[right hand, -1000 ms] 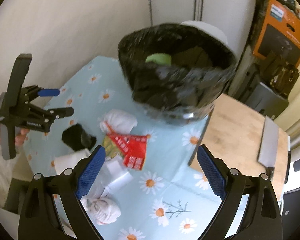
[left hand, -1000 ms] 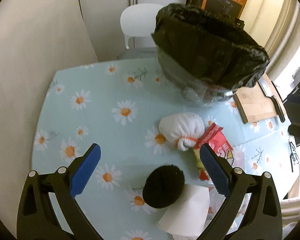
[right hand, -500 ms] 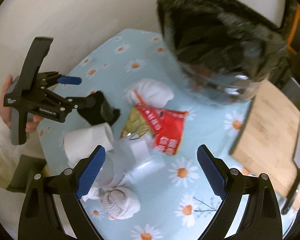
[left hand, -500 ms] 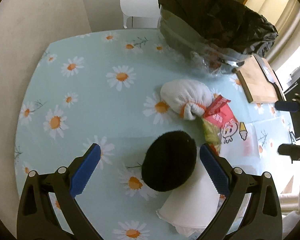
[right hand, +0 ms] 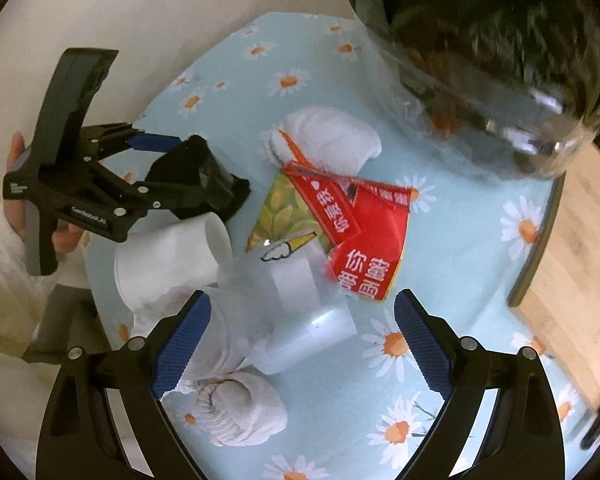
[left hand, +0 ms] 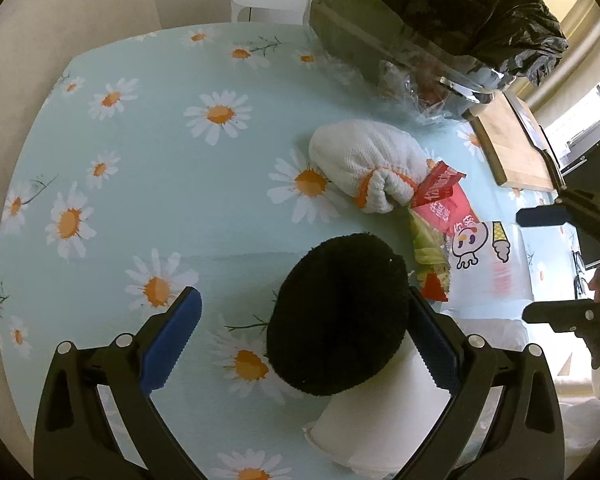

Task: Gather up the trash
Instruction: 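Grasp the black cup with the left tool while the right tool grasps the clear plastic cup, then carry the black cup and clear plastic cup with both tools over the bin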

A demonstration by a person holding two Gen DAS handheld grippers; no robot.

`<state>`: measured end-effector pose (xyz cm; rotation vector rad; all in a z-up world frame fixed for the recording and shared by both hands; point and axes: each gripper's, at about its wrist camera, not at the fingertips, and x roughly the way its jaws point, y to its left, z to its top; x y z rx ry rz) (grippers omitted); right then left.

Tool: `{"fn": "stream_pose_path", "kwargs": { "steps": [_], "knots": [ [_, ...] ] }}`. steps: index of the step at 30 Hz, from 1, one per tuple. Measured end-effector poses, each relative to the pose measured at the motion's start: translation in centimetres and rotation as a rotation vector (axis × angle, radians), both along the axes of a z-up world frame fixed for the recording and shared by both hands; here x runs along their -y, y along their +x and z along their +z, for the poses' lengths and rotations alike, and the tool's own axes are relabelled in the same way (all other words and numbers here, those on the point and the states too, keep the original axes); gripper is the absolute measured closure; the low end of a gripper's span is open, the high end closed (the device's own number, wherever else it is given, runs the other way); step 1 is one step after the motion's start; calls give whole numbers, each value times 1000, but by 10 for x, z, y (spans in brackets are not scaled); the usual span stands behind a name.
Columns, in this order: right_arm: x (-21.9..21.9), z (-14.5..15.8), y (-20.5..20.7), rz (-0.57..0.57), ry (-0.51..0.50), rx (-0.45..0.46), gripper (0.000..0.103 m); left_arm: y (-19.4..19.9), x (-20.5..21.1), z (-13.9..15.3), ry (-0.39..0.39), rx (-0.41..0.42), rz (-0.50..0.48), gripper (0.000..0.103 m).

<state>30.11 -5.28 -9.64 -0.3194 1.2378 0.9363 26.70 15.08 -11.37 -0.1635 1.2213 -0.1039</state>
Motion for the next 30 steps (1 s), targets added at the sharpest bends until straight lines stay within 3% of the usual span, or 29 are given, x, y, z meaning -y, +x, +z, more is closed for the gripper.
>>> {"fn": "stream_pose_path", "kwargs": {
  "steps": [1,2,4,8,11,20,25,30],
  "knots": [
    [2,-5,3,-14,14,-39,22,0,1,-1,-8,-3,-5,17],
    [3,-9,5,-25,18,-54,38,0,2,-1,-13,0,-9,28],
    [6,-13,7,-46,49,-97,41,-1,3,2,-50,4,-19,47],
    [16,-8,2,-58,81,-103,43,-5,14,10,54,6,-50,47],
    [23,-4,-1,-65,61,-79,47,-11,21,13,86,10,-76,47],
    [53,27,-4,-119,79,-17,50,-28,18,35,108,49,-55,47],
    [66,39,-10,-149,86,11,50,-39,20,54,161,78,-67,47],
    [78,55,-18,-175,62,55,50,-50,21,70,153,123,-63,47]
  ]
}}
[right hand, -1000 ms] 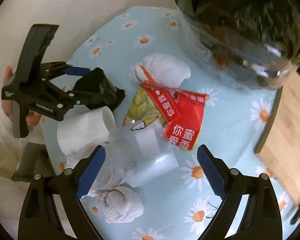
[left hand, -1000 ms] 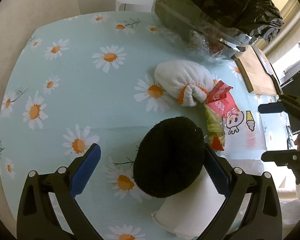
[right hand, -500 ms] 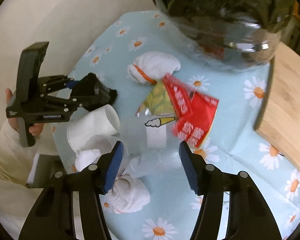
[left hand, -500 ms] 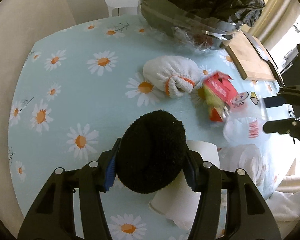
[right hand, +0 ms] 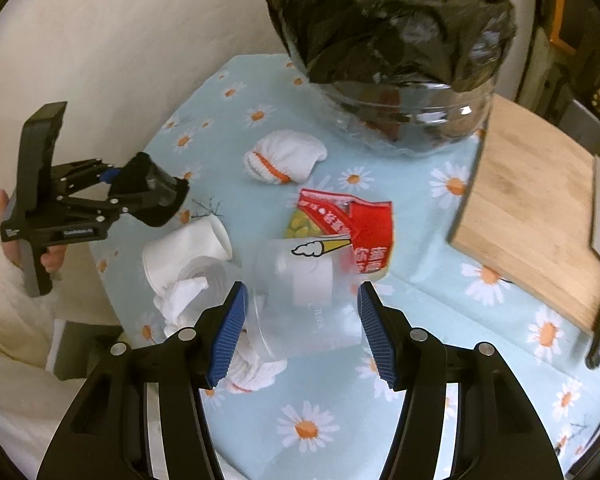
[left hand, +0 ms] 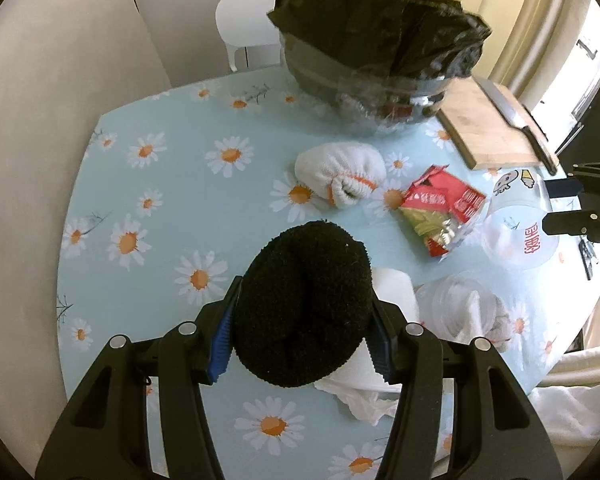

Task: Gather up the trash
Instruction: 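Carry the black cup and clear plastic cup with both tools over the bin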

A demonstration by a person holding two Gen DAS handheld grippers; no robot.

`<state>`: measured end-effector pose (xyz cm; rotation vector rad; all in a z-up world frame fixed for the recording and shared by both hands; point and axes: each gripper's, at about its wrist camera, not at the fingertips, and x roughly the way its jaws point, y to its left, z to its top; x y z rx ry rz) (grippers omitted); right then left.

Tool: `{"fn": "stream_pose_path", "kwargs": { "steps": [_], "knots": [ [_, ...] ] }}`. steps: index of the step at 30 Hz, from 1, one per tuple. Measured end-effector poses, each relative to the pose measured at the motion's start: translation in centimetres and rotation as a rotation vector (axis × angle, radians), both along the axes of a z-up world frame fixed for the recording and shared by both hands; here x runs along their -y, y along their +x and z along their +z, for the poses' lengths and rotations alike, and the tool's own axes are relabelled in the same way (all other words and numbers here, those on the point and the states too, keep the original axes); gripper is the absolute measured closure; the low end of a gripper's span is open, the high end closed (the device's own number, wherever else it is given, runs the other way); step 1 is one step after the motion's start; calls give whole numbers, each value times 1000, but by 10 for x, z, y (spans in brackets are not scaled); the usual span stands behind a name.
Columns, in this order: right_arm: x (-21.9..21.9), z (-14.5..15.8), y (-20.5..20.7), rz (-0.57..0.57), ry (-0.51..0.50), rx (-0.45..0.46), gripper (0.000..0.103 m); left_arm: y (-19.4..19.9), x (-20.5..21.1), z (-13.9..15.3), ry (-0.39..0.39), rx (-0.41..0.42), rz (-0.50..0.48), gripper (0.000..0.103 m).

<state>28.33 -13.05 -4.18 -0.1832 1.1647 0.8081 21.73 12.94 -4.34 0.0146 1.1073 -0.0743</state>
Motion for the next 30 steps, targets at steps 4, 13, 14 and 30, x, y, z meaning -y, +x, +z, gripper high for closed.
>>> {"fn": "stream_pose_path", "kwargs": {
  "steps": [4,13,14,30],
  "knots": [
    [13,17,-7,-24,-19,35,50,-5,1,7,-8,21,2,47],
    [32,49,-25,-100,10,81,50,-11,9,32,-13,63,-8,47],
    [34,55,-28,-109,21,89,50,-11,10,36,-8,70,-15,47],
    [57,115,-62,-165,68,232,50,-10,29,85,32,79,-21,47]
  ]
}}
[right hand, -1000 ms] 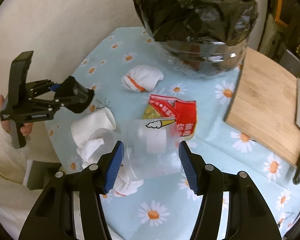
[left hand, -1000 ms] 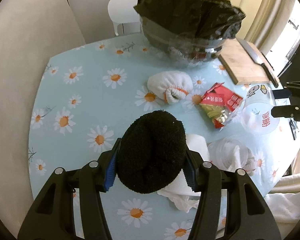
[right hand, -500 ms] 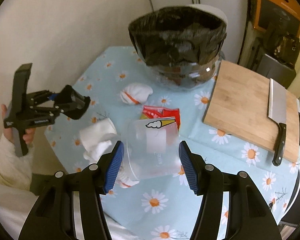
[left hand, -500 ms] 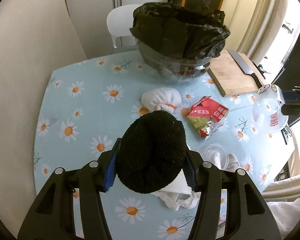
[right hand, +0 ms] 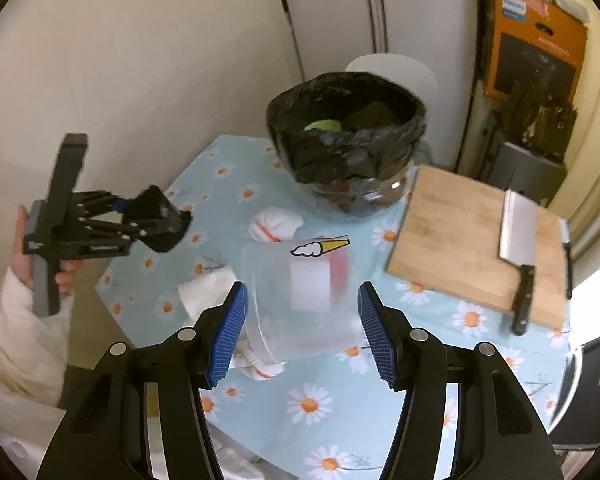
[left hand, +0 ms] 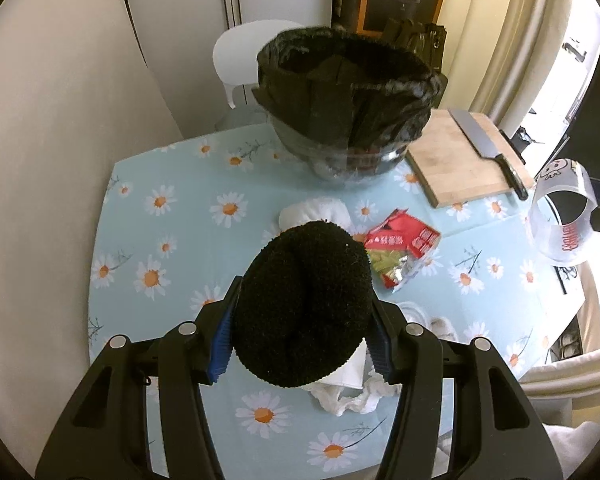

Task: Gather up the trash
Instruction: 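Carry the black cup and clear plastic cup with both tools over the bin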

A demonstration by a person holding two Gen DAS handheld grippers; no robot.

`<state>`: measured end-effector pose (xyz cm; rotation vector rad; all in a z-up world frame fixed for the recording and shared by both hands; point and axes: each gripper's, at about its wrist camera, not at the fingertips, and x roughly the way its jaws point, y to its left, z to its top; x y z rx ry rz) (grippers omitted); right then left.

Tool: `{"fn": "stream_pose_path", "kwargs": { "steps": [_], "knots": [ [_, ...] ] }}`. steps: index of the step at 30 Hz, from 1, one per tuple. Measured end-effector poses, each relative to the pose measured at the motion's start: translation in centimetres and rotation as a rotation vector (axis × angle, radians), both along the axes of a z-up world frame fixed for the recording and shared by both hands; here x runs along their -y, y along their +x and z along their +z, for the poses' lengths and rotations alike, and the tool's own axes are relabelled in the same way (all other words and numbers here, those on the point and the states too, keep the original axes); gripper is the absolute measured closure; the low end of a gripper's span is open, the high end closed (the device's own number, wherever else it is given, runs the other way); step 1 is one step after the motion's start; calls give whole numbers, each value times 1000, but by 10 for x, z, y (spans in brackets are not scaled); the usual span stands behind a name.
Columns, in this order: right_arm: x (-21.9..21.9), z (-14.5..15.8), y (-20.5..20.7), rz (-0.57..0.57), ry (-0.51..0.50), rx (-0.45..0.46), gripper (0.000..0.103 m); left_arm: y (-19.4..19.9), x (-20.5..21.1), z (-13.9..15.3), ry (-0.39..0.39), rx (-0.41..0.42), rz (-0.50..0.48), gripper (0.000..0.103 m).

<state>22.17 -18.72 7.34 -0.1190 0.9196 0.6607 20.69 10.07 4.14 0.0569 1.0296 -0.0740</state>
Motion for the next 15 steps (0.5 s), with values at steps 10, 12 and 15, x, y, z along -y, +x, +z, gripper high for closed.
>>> {"fn": "stream_pose_path", "kwargs": {
  "steps": [10,12,15],
  "knots": [
    [17,23,11,4,44,43,49,15,15,33,66,39,-18,47],
    [16,28,13,18,54,52,49,21,18,37,69,38,-23,47],
    [14,36,21,36,67,67,49,31,23,40,70,33,-38,47]
  ]
}}
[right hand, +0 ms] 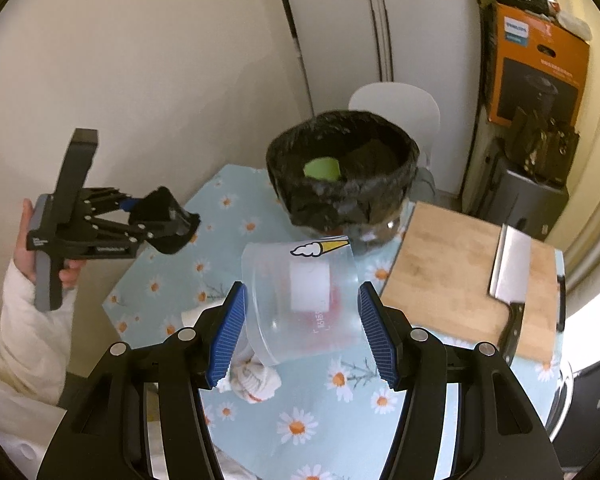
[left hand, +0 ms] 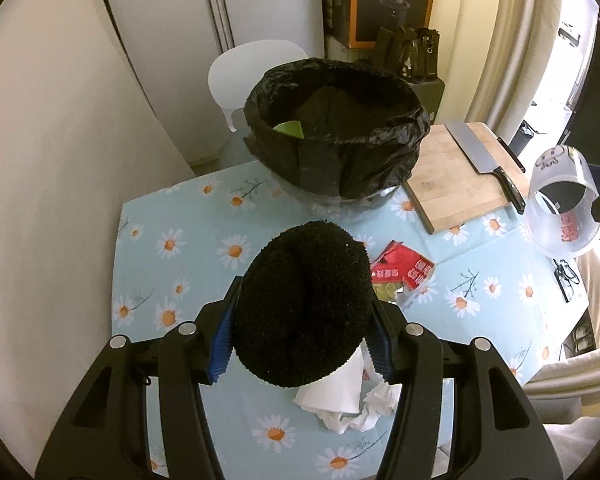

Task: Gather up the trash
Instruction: 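Carry the black cup and clear plastic cup with both tools over the bin, then open both tools to drop the black cup and clear cup into the bin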

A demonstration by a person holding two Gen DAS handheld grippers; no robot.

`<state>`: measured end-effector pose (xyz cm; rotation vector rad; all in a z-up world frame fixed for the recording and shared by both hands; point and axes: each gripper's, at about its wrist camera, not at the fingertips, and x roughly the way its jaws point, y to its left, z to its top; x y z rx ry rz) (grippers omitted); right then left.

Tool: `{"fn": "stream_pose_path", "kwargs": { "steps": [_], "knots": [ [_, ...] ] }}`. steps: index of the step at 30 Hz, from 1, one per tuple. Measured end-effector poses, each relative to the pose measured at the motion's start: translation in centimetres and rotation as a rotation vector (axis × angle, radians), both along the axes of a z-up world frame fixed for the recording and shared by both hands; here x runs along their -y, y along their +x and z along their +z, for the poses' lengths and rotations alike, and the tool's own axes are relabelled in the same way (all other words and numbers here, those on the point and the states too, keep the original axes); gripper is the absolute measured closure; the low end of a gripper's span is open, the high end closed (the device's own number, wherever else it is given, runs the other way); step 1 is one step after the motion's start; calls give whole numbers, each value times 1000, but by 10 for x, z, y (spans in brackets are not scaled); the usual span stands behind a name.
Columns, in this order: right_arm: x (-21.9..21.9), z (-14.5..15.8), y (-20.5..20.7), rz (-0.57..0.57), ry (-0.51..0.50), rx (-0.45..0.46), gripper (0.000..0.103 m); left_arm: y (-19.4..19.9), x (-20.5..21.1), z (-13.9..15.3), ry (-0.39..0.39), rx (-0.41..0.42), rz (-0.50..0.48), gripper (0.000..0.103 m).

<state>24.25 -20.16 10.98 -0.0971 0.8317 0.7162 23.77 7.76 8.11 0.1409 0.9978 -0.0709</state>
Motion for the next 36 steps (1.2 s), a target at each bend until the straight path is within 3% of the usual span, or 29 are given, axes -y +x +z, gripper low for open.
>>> {"fn": "stream_pose_path", "kwargs": {
  "steps": [8,16,26,30,33,36],
  "knots": [
    [-12,16,33,25,13,35,49,32,10,15,21,24,-31,47],
    [-20,23,77,52,44,71,49,69,22,35,-6,69,-103,47],
    [-32,28,133,81,100,88,49,125,27,37,-13,85,-129,47],
    [-31,30,152,46,152,126,49,149,28,32,-70,87,-153,47],
    [-33,28,165,34,177,140,49,164,31,27,-52,90,-159,47],
    [-36,22,176,25,195,143,47,175,33,23,-133,94,-205,43]
  ]
}}
